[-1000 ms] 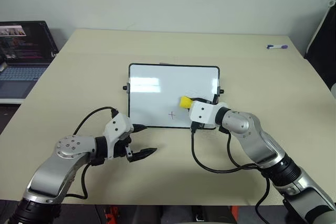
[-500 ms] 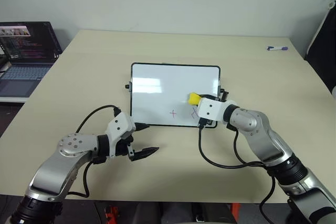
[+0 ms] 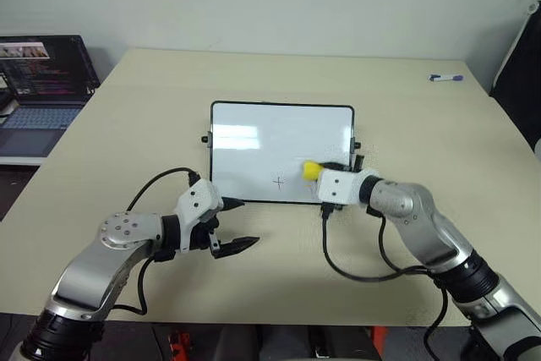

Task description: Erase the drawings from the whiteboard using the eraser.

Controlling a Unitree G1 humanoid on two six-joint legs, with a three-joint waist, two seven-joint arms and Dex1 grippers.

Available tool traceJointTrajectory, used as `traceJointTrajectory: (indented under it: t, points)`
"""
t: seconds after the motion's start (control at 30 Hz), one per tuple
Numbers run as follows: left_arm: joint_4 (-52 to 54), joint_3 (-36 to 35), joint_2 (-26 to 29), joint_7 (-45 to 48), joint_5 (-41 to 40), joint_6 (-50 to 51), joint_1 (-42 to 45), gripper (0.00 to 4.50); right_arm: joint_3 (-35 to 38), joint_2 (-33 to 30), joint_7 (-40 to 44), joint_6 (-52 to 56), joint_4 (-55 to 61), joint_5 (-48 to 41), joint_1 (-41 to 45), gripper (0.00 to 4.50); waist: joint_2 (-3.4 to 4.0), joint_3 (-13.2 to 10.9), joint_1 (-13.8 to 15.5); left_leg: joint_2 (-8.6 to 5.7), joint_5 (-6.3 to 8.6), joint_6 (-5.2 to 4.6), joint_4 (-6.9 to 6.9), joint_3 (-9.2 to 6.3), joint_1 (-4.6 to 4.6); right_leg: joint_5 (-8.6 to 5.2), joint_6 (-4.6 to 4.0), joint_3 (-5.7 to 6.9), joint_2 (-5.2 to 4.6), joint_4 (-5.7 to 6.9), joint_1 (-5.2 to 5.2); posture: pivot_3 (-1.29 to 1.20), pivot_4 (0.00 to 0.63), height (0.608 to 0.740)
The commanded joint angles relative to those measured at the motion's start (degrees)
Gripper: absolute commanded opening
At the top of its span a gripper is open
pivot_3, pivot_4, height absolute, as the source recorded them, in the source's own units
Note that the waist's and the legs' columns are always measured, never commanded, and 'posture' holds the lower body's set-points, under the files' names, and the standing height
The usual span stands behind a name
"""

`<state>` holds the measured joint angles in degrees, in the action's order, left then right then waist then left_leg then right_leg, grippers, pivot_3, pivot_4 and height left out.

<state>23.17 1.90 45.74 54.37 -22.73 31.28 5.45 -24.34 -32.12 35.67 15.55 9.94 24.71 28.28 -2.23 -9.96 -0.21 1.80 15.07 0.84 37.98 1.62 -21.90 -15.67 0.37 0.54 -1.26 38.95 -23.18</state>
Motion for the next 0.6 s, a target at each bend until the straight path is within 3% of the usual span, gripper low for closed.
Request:
traceJointTrajectory:
  t: [0.03,0.27,0.47,0.6]
  points:
    - [2.9,-0.3,0.0,-0.3,-1.2,1.1,1.7,4.50,0.6,-3.1,3.2,-0.5,-1.7,0.8,-1.5,1.10,-0.01,0.0,0.2,-0.01,0.00,0.00,-0.01,0.00,0.00,-0.02,-0.01,0.01,-0.01,-0.02,0.01,0.00,0.150,0.740]
    - [2.9,-0.4,0.0,0.0,-1.1,1.4,1.9,4.50,-2.6,-5.7,9.9,-1.7,2.5,1.6,-6.1,1.09,-0.03,0.0,0.1,0.00,0.02,0.00,-0.05,0.01,-0.04,-0.03,-0.02,0.00,-0.01,-0.09,0.01,0.00,0.150,0.740]
    - [2.7,-0.4,0.1,0.4,-0.9,1.2,1.6,4.50,3.1,-3.8,-1.0,-4.1,-2.3,4.6,-0.8,1.09,0.02,0.0,-0.2,0.02,0.00,0.00,-0.02,0.04,0.01,-0.01,0.00,-0.02,0.00,-0.02,-0.01,0.00,0.150,0.740]
    - [2.5,-0.4,0.2,0.5,-0.9,1.2,1.5,4.50,2.9,-5.4,0.8,-5.4,-3.3,3.6,-1.2,1.09,-0.01,0.0,0.1,-0.01,-0.02,-0.01,0.00,0.04,0.00,0.01,0.00,-0.04,0.00,-0.02,-0.01,0.00,0.150,0.740]
